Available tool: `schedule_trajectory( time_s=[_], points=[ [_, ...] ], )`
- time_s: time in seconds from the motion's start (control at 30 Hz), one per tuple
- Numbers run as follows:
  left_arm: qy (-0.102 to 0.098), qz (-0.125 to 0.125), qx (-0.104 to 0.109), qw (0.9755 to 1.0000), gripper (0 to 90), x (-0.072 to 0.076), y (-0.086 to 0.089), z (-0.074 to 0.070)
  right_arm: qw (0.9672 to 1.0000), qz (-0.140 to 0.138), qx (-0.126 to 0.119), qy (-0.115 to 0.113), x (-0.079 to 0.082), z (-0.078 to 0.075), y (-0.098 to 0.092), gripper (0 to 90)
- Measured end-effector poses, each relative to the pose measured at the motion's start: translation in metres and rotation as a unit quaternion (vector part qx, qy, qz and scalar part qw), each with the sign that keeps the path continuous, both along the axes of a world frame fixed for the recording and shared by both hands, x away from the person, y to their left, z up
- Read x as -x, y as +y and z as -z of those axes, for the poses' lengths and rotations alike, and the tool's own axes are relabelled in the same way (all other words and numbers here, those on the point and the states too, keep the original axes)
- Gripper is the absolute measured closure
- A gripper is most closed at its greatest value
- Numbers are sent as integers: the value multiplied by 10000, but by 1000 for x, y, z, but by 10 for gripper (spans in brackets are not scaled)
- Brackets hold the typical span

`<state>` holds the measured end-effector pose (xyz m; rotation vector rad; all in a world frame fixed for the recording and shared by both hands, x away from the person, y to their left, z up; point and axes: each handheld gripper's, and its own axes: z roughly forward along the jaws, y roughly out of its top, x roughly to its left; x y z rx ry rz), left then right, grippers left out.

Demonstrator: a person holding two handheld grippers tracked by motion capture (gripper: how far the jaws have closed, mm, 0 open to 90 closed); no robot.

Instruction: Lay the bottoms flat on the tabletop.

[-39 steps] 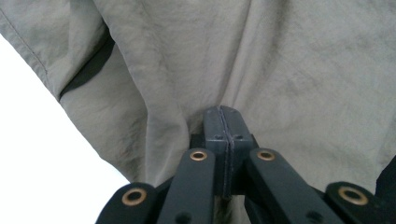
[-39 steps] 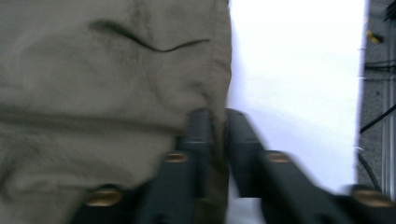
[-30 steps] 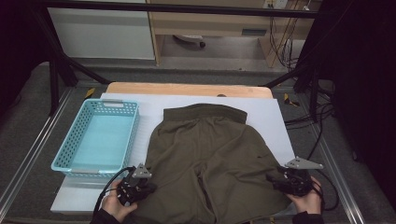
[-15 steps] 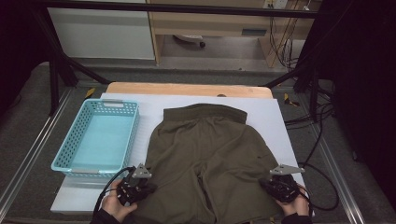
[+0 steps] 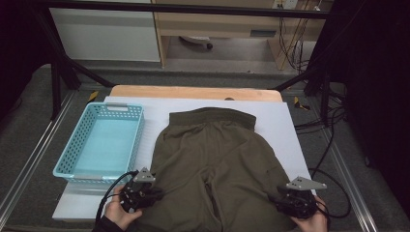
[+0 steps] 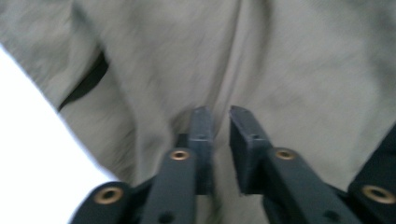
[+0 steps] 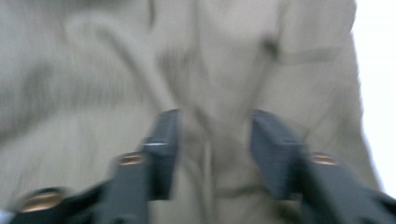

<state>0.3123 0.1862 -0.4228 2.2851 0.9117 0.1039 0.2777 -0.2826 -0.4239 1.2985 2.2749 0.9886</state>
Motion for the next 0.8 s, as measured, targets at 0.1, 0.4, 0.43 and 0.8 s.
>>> schedule_trajectory(
  time_s=[0.1, 0.4, 0.43, 0.8],
  points=[
    [-97, 44, 126, 9999, 596, -2, -11, -8, 9996, 32, -28, -272, -12, -15, 2, 357],
    [-57, 138, 152, 9998, 553, -30, -51, 4, 9972, 655, -46, -366, -102, -13, -5, 361],
    [-44, 102, 119, 9999, 557, -31, -53, 7, 9963, 793, -103, -300, -112, -8, -9, 368],
    [-39, 269, -101, 9996, 891, -28, -61, 16, 9949, 952, 274, 192, -139, 21, -5, 737]
  ],
)
